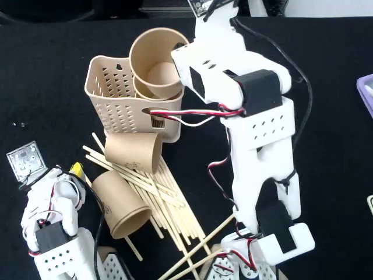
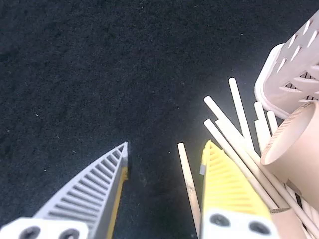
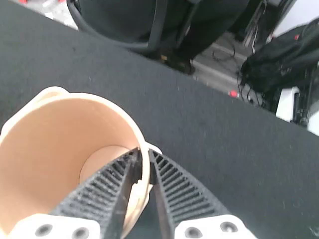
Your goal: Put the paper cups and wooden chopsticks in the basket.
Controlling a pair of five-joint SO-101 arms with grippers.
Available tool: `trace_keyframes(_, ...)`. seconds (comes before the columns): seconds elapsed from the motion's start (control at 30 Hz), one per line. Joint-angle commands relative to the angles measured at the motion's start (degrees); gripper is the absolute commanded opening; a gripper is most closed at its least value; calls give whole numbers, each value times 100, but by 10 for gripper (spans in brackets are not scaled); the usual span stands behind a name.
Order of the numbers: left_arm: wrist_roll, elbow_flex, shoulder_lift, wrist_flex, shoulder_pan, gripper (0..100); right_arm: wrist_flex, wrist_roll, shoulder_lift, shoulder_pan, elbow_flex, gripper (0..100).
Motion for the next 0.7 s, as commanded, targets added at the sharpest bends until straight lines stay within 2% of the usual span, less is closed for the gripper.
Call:
trace_keyframes(0.0, -18, -48, -35, -105, -31, 241, -299, -62, 180, -114, -321, 11)
trace_keyframes(0.33, -18, -48, -35, -97, -40, 241, -308, -62, 840, -246, 22, 16)
trace_keyframes(0.57, -18, -48, -35, -105, -31, 241, 141, -9, 303, -352, -4, 247)
trace_keyframes(0.67, -18, -48, -35, -105, -31, 241, 448, -9, -154, -440, 4, 241)
